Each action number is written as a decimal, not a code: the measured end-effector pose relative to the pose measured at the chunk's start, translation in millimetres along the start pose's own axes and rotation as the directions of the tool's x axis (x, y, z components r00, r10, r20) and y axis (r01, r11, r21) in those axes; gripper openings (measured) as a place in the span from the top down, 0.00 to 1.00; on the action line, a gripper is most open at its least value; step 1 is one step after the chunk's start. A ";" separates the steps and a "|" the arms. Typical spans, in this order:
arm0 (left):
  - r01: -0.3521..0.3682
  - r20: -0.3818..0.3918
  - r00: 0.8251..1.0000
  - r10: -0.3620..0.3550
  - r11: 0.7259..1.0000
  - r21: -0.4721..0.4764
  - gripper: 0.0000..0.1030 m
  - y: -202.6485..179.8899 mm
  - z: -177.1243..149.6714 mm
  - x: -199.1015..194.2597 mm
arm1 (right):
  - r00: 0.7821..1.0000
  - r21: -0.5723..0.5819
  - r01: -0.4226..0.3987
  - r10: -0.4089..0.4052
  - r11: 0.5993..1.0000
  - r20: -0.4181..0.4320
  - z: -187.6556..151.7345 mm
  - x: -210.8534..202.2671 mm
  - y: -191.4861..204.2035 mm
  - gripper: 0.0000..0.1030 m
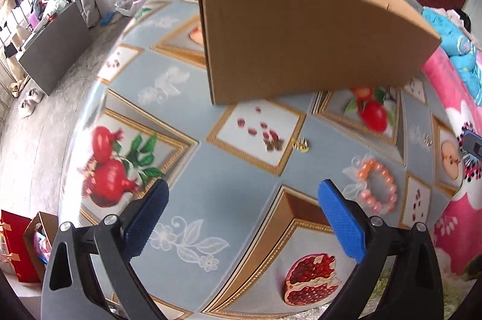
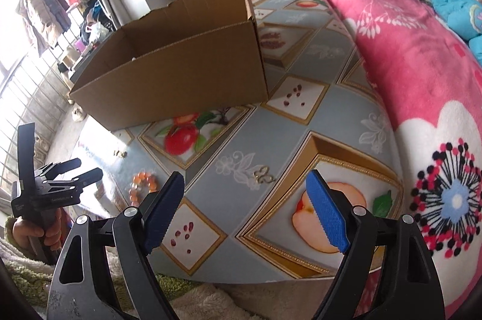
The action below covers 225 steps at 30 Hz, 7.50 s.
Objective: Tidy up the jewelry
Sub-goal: 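Withdraw both grippers from the box back over the table, then move both grippers toward the gold butterfly earring on the tablecloth, then close the right gripper on the gold butterfly earring while the left gripper grasps a gold charm, then carry both gold pieces up and over into the cardboard box, then open both grippers inside the box and pull them back out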
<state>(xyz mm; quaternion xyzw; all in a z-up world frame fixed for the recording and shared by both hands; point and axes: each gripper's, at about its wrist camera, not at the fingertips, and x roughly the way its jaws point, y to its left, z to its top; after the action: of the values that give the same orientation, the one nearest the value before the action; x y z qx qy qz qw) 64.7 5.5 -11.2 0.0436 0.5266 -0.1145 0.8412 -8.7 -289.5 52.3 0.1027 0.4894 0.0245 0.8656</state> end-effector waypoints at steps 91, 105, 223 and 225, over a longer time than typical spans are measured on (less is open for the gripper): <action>-0.027 0.006 1.000 0.026 0.997 0.070 0.04 -14.8 -15.9 10.9 | 0.988 -0.215 0.115 -0.134 0.970 -0.077 2.6 55.9 -1.1 0.88; 0.014 0.134 0.991 -0.024 0.997 0.078 0.13 -16.0 -4.2 -9.8 | 0.990 -0.213 0.111 -0.126 0.971 -0.058 3.6 50.8 2.2 0.88; 0.196 0.288 0.939 -0.190 0.980 0.008 0.26 8.1 72.6 -85.5 | 0.957 -0.184 -0.023 0.075 0.983 0.279 61.3 -41.2 28.6 0.51; 0.163 0.246 0.956 -0.157 0.987 -0.002 0.19 6.9 59.4 -79.0 | 0.968 -0.174 -0.050 0.091 0.983 0.234 51.4 -34.2 29.0 0.51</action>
<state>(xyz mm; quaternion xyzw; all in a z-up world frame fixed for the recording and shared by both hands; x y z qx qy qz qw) 85.3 12.3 85.5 -0.0231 0.4216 -0.1808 0.8883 19.1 -273.9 112.7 0.0494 0.3731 0.0836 0.9227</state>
